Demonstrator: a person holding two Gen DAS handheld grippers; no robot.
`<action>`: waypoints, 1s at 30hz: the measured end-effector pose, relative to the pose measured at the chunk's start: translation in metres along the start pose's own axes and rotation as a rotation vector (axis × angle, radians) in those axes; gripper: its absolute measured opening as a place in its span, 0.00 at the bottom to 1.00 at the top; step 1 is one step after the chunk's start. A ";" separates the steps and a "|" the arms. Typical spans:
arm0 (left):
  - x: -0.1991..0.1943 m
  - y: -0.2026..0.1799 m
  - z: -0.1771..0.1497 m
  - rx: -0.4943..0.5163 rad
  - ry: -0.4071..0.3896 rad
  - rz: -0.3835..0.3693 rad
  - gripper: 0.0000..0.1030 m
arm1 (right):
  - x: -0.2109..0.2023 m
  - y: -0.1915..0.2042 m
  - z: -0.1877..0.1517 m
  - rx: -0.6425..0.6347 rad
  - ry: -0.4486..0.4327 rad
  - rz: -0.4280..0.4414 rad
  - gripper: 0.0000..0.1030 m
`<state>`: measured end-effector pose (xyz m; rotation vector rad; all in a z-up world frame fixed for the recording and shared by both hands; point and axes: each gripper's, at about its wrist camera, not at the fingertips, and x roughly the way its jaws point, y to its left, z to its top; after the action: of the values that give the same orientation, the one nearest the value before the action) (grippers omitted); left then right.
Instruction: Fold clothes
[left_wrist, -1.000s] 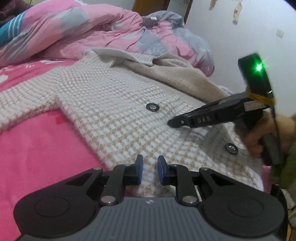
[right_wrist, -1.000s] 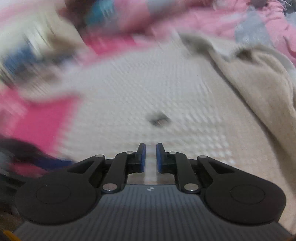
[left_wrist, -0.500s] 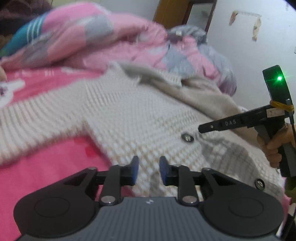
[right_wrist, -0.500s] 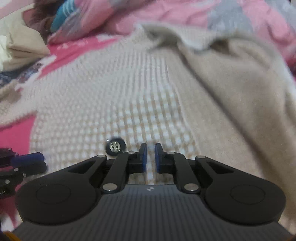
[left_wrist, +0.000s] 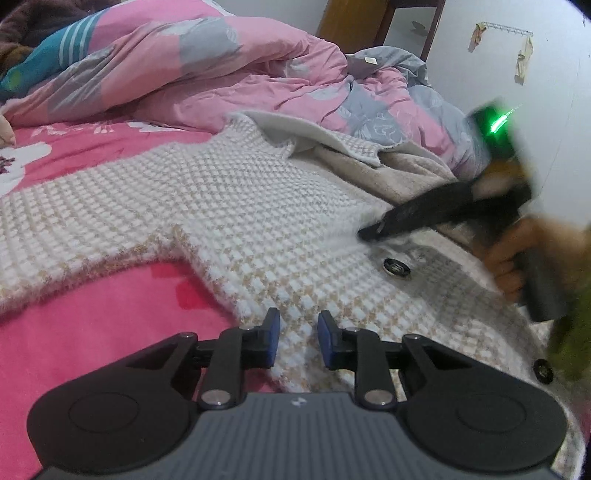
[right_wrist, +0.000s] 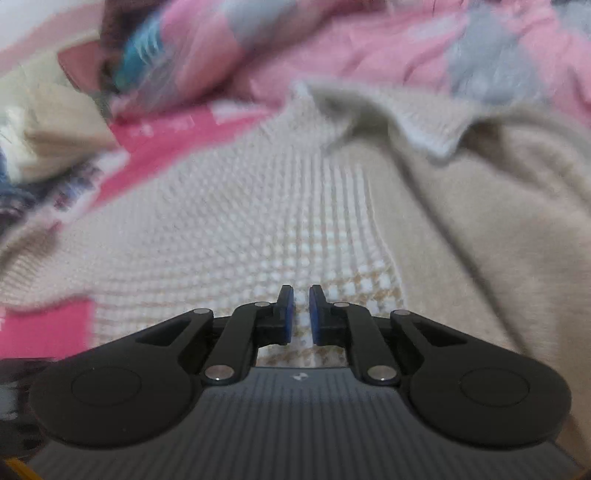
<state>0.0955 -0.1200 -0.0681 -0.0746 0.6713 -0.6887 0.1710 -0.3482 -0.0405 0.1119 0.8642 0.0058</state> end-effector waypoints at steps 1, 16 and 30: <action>0.000 0.001 0.000 -0.008 -0.002 -0.006 0.23 | 0.010 -0.002 -0.001 -0.004 0.015 -0.022 0.04; -0.003 0.010 -0.003 -0.050 -0.018 -0.041 0.23 | -0.005 0.022 0.035 0.013 -0.045 -0.030 0.08; -0.005 0.017 -0.004 -0.082 -0.024 -0.070 0.23 | 0.026 0.032 0.072 -0.033 -0.068 0.018 0.05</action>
<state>0.0997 -0.1031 -0.0735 -0.1827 0.6763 -0.7264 0.2440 -0.3221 -0.0107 0.0885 0.7949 0.0327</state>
